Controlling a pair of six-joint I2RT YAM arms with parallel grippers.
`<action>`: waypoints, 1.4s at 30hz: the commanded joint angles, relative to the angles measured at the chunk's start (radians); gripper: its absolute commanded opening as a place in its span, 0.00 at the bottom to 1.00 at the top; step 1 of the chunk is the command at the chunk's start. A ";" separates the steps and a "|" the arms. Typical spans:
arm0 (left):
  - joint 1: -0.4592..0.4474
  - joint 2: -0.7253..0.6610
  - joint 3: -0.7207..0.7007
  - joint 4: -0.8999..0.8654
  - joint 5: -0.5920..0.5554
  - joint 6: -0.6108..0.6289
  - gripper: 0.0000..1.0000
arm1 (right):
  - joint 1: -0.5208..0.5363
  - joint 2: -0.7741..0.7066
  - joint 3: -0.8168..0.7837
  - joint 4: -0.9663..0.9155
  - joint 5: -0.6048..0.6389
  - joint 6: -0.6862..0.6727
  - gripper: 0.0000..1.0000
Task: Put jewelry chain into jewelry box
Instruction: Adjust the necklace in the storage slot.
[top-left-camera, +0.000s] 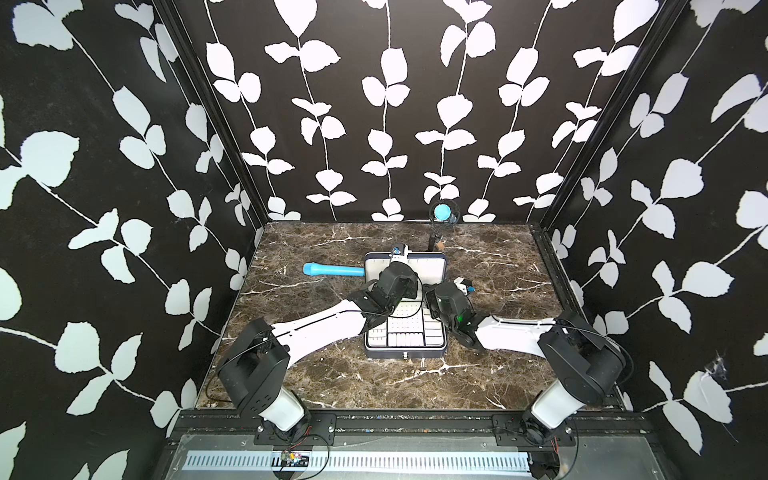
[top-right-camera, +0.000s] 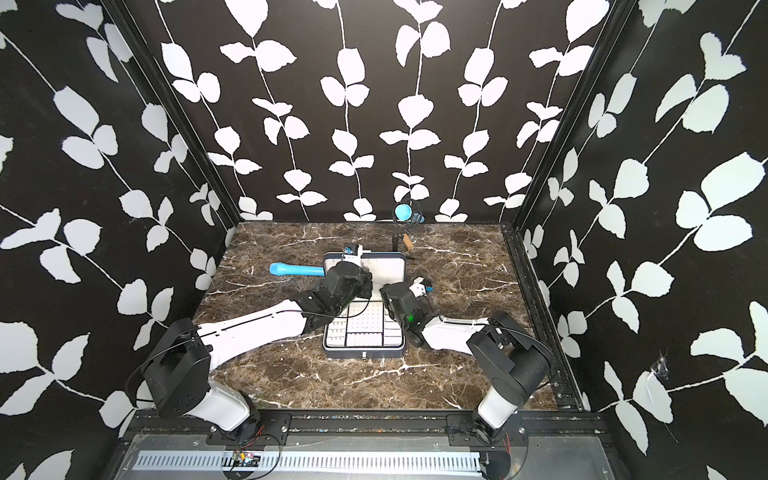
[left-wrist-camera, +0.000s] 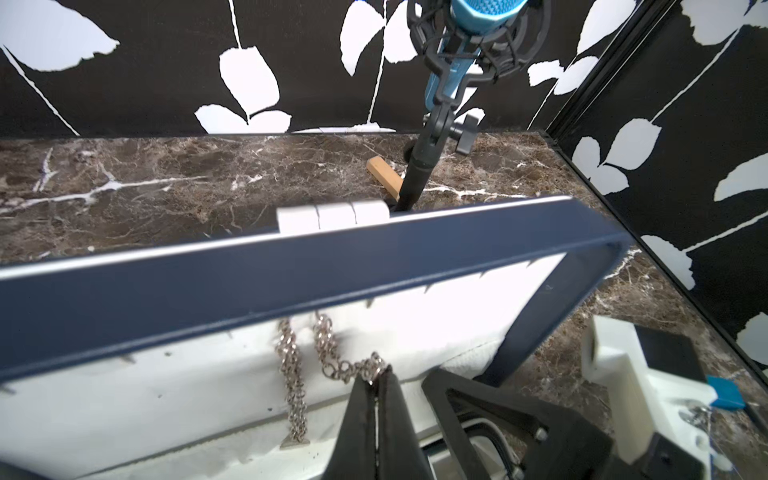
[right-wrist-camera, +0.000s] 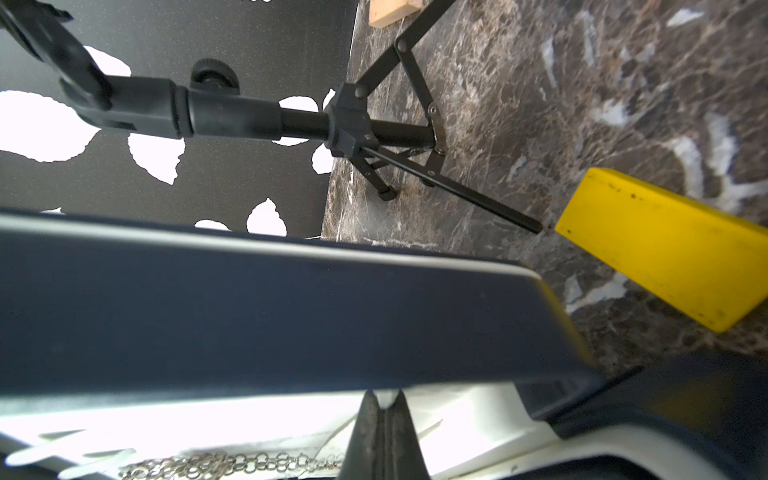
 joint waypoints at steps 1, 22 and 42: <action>0.007 0.007 0.037 0.026 -0.018 0.023 0.00 | 0.010 -0.018 -0.014 0.006 -0.008 -0.020 0.01; 0.014 0.082 -0.040 0.210 -0.025 0.058 0.00 | 0.013 -0.014 -0.014 0.015 -0.020 -0.017 0.01; 0.014 0.115 -0.072 0.161 -0.047 0.027 0.14 | 0.014 -0.021 -0.011 0.012 -0.017 -0.019 0.01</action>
